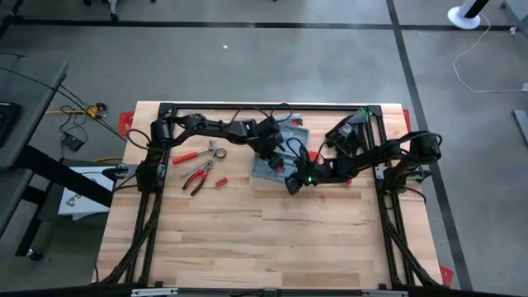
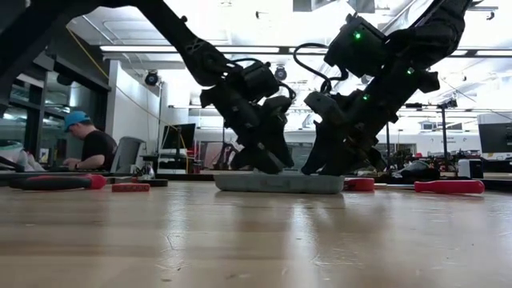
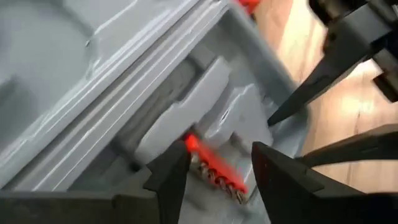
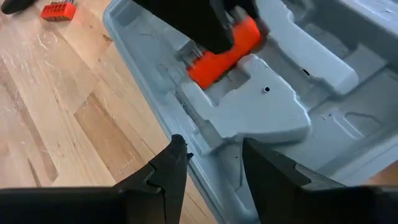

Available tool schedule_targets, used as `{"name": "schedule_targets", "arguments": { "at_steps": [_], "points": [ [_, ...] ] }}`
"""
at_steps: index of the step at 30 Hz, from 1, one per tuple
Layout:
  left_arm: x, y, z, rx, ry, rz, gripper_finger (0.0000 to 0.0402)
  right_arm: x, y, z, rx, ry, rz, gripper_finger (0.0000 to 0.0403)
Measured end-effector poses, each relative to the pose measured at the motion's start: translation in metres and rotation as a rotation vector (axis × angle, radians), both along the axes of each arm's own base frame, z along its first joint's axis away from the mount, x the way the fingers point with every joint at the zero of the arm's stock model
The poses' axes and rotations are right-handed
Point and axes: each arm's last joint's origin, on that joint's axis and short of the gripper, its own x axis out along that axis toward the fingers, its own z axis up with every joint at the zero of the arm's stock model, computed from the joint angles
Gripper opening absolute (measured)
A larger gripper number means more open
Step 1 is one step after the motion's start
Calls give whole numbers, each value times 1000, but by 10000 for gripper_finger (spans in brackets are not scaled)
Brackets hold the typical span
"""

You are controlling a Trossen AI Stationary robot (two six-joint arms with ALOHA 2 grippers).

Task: Prefit tool cases
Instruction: Remove the orange terminal block from the gray prefit tool case

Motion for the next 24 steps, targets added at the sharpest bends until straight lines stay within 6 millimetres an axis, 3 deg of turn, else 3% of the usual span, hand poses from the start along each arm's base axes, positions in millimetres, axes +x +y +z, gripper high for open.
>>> {"name": "schedule_targets", "arguments": {
  "at_steps": [12,24],
  "points": [
    [6,-24,-8,154,66,-33,8,0,0,0,-1,4,-11,149],
    [7,-20,-2,125,55,-68,0,-1,0,-1,-3,15,-13,149]
  ]
}}
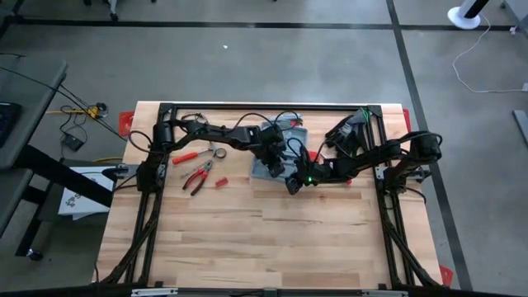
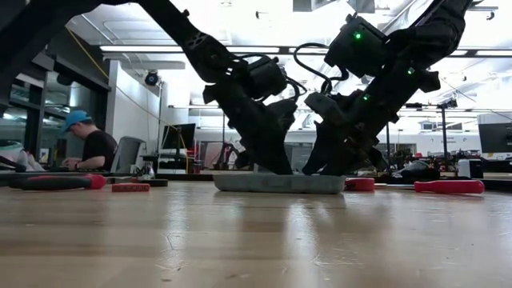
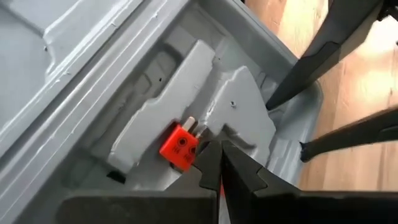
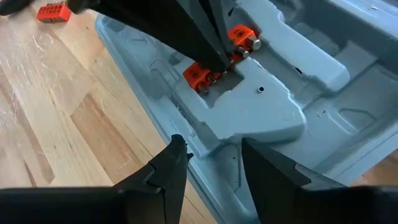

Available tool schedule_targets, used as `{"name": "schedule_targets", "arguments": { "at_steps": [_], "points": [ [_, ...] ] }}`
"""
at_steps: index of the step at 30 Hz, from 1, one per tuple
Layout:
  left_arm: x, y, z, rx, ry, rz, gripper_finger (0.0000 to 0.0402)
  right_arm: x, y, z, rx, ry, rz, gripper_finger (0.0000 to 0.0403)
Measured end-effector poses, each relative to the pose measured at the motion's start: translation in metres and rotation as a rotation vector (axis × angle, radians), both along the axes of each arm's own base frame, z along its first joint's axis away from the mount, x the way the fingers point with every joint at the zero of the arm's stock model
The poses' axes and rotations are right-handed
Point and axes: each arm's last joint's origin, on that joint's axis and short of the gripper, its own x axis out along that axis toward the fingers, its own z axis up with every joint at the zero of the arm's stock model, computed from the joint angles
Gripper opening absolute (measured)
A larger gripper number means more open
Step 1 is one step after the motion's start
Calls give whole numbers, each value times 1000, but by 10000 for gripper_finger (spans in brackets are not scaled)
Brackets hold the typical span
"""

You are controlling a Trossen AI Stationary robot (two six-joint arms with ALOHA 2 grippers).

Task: Prefit tool cases
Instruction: Remove the orange terminal block from the gray prefit tool case

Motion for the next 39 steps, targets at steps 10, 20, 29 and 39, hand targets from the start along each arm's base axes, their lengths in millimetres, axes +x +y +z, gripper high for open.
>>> {"name": "schedule_targets", "arguments": {
  "at_steps": [10,20,29,39],
  "points": [
    [-4,1,33,77,-58,-75,0,0,0,0,-2,5,-7,149],
    [-7,6,23,102,4,-22,36,0,0,0,-5,4,-5,149],
    [-8,21,6,-54,31,46,161,0,0,0,-5,5,-5,149],
    [-3,22,-11,-179,40,104,237,0,0,0,-5,5,-4,149]
  ]
}}
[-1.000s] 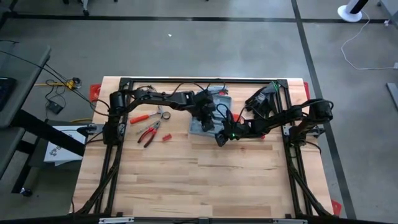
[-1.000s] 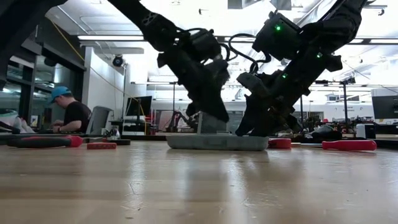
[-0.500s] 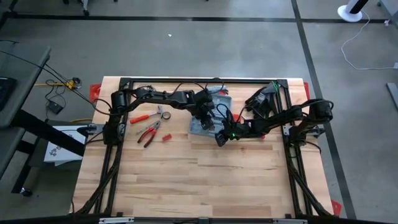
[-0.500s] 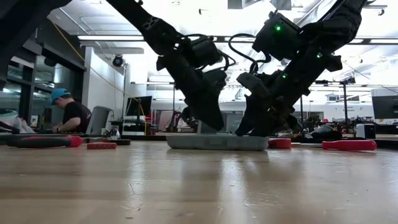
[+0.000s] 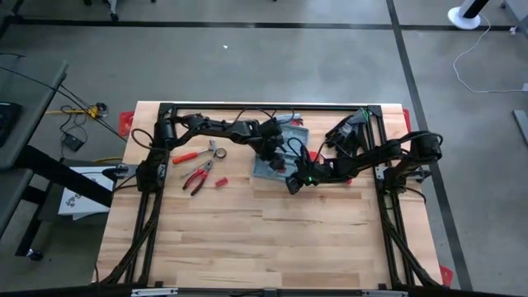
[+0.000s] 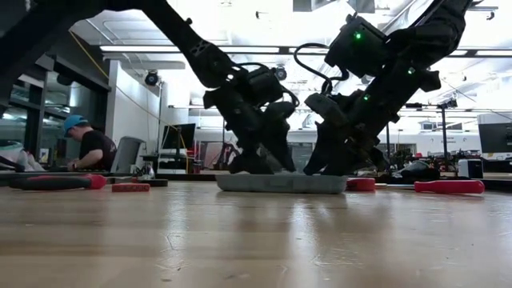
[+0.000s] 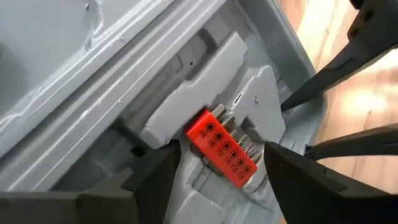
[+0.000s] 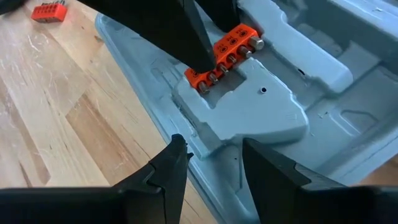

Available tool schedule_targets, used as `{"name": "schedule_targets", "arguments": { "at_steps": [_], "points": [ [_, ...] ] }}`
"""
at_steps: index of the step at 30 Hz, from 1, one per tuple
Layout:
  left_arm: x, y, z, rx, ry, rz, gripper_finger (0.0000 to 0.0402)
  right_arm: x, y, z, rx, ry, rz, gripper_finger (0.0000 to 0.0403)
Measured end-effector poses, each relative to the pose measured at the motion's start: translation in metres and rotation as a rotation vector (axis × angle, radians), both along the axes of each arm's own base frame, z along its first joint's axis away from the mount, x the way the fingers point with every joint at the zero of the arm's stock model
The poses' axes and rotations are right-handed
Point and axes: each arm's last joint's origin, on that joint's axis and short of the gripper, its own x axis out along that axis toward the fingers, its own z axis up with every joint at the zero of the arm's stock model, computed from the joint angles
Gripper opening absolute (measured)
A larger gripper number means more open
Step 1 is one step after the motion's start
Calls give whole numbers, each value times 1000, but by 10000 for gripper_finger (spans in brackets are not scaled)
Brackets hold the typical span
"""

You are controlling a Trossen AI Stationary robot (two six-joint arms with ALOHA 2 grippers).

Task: Prefit tool cases
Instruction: Remove the orange terminal block from the gray prefit tool case

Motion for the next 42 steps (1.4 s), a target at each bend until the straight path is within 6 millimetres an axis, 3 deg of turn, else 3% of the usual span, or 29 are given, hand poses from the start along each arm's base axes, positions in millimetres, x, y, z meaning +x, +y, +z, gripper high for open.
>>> {"name": "schedule_targets", "arguments": {
  "at_steps": [6,13,20,24,30,36,42],
  "points": [
    [4,-5,0,64,11,55,233,0,0,0,2,-1,-4,149],
    [11,-26,-1,260,52,111,227,4,-1,3,47,-75,-78,149],
    [13,-42,-5,402,91,56,221,7,-1,6,77,-134,-117,149],
    [14,-46,-14,392,110,24,175,8,-1,7,93,-157,-132,149],
    [14,-42,-21,256,85,-40,32,4,3,18,84,-167,-164,149],
    [10,-27,-18,133,43,-68,24,-17,5,51,-21,-167,-201,149],
    [4,-19,-6,119,21,-66,24,-36,4,66,-80,-98,-190,149]
  ]
}}
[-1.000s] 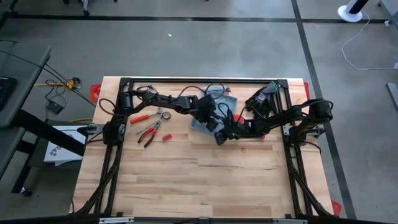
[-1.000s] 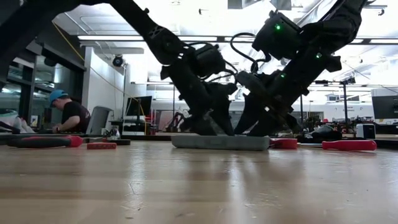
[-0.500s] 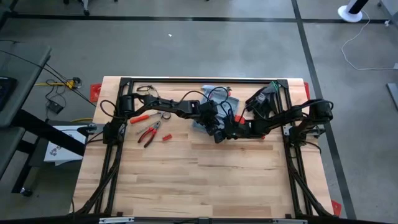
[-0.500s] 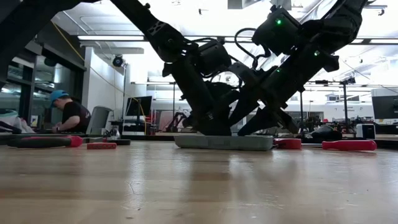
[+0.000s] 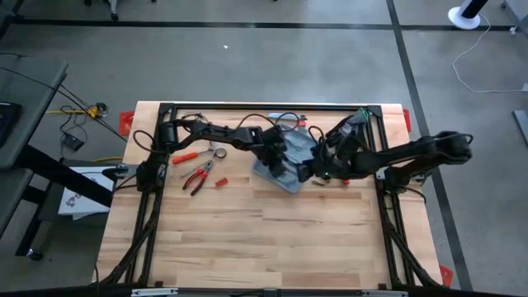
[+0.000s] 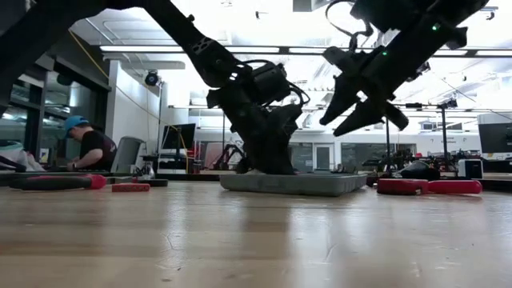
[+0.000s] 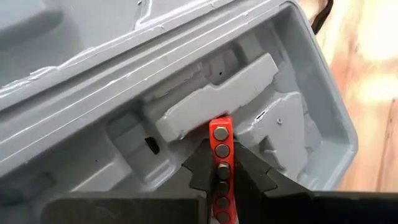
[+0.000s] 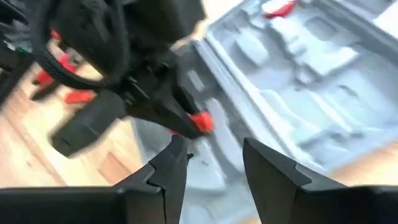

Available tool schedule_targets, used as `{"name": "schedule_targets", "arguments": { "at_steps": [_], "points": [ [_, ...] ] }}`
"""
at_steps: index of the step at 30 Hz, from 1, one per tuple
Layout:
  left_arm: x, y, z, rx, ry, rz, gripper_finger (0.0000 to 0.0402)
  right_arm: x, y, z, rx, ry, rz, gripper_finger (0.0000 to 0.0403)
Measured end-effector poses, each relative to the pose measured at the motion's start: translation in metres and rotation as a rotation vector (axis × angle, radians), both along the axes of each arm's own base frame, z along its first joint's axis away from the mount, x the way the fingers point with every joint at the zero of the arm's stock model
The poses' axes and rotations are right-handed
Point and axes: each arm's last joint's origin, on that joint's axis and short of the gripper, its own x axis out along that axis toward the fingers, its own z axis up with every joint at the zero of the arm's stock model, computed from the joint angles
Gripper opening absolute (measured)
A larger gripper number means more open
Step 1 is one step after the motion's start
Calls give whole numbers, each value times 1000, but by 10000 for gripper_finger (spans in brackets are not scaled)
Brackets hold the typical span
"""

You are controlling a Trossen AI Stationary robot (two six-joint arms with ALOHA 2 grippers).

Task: Prefit tool cases
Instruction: Remove the orange terminal block from the gray prefit tool case

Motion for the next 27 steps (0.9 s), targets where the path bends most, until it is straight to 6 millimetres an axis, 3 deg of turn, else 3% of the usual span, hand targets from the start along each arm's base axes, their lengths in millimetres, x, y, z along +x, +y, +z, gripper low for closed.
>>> {"name": "schedule_targets", "arguments": {
  "at_steps": [10,16,21,27],
  "points": [
    [-13,-2,44,76,-33,-70,23,-3,0,-2,-13,44,8,149],
    [-35,-8,65,76,52,-145,23,-3,1,-2,-6,45,17,149],
    [-76,-19,52,-70,72,-173,23,-4,6,-2,-7,44,33,149],
    [-130,-21,30,-222,-9,3,20,-4,10,-2,-22,42,33,149]
  ]
}}
